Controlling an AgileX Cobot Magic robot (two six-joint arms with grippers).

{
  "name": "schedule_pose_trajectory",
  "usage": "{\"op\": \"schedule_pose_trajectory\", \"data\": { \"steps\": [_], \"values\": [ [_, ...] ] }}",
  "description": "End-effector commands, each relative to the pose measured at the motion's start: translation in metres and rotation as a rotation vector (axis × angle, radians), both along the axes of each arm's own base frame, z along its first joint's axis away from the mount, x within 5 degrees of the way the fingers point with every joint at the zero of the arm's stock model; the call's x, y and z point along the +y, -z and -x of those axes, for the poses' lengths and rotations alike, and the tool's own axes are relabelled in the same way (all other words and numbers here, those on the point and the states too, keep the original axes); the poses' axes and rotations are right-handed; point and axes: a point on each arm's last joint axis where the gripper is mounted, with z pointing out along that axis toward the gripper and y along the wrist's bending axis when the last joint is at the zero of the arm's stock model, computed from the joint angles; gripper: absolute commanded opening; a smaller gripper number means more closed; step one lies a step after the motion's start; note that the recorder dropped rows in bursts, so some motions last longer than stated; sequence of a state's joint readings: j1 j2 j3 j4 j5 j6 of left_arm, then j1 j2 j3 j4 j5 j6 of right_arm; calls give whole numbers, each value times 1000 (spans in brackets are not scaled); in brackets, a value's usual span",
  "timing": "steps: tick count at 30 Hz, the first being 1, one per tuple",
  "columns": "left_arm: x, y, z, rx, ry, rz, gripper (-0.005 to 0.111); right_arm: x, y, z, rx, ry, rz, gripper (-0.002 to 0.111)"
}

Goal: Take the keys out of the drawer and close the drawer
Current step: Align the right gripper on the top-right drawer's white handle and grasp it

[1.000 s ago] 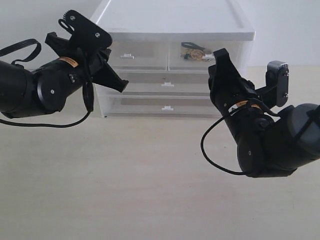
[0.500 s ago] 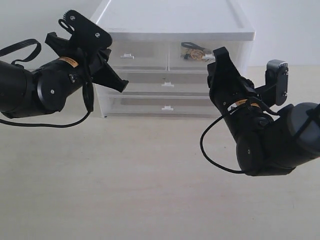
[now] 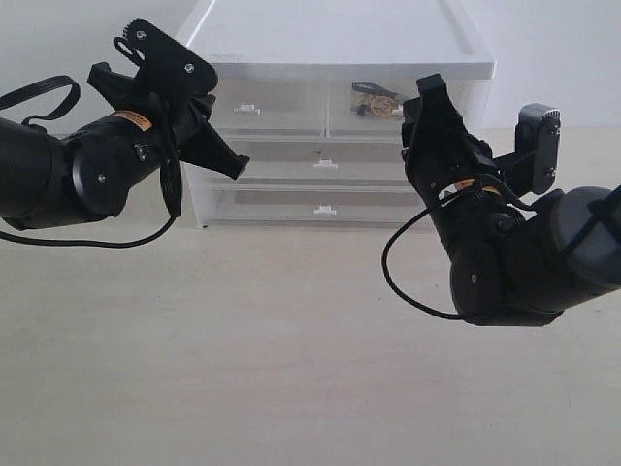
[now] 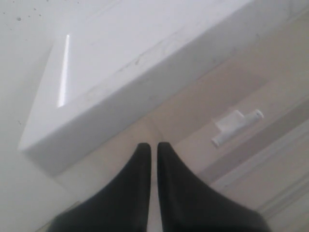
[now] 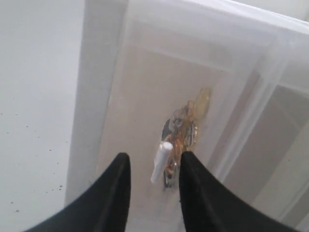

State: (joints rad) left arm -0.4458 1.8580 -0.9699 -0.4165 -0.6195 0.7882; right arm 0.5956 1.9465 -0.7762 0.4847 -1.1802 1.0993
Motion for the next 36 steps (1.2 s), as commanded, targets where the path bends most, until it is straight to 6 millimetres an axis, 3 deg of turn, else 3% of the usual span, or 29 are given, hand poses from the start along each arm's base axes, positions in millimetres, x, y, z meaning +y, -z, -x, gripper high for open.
{"op": "schedule_pose_trajectory", "data": {
  "steps": [1,7,11,15,36],
  "values": [
    [3,-4,-4,-47,-31,26,4,-3,-1,-2,-3,15,-15,30],
    [3,-4,-4,-47,-31,26,4,-3,6,-2,100,18,-182,30],
    [3,-4,-4,-47,-31,26,4,-2,5,-4,95,19,-187,30],
    [3,-4,-4,-47,-31,26,4,6,-9,-14,47,0,-215,30],
    [3,-4,-4,-47,-31,26,4,6,-9,-20,105,49,-207,30]
  ]
}}
